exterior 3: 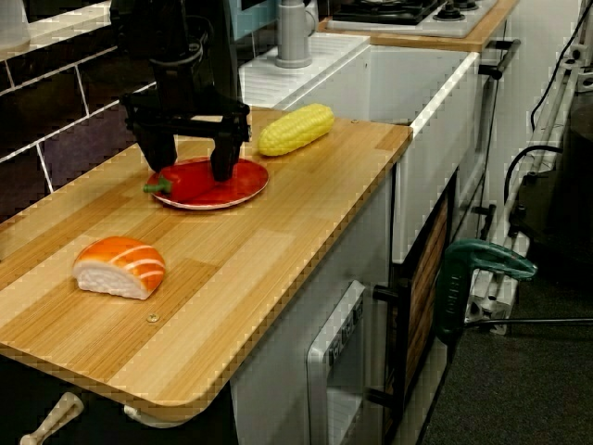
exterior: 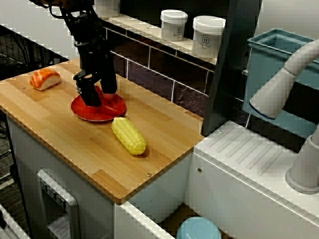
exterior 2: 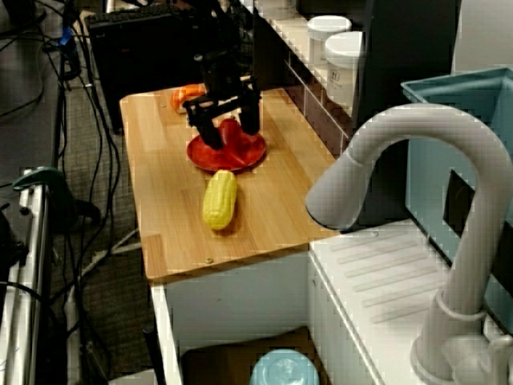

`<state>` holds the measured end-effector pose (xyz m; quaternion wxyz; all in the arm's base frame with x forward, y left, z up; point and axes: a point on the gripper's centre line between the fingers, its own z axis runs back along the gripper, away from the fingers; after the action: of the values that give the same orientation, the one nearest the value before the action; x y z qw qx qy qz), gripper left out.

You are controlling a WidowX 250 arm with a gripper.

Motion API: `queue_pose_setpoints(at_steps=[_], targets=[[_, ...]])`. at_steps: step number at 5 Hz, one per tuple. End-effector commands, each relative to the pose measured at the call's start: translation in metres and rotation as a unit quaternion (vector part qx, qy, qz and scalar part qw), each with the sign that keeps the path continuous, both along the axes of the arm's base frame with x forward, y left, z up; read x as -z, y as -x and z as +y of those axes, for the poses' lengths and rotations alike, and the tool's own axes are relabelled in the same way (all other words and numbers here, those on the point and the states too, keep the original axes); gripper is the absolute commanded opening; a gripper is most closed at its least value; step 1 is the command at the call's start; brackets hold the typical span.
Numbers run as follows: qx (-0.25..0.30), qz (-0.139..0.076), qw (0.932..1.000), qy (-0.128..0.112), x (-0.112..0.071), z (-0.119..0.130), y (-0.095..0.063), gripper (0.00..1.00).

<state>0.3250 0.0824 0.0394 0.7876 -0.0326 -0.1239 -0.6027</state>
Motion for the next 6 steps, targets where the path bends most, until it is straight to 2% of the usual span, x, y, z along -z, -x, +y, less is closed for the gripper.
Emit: queue_pose_setpoints(at_steps=[1, 2, 3, 4, 5, 6], targets=[[-0.01, -0.018, 0.9996, -0.019, -0.004, 0.001, 0.002, 1.0], [-0.026, -0.027, 0.9988, -0.031, -0.002, 0.001, 0.001, 0.0], [-0.03, -0.022, 0.9989, -0.03, -0.005, 0.002, -0.002, 0.0], [-0.039, -0.016, 0.999, -0.016, -0.015, 0.005, -0.006, 0.0], [-0.033, -0.003, 0.9994, 0.01, -0.025, 0.008, -0.007, 0.0], [-0.038, 0.021, 0.9979, 0.048, -0.034, 0.01, -0.009, 0.0]])
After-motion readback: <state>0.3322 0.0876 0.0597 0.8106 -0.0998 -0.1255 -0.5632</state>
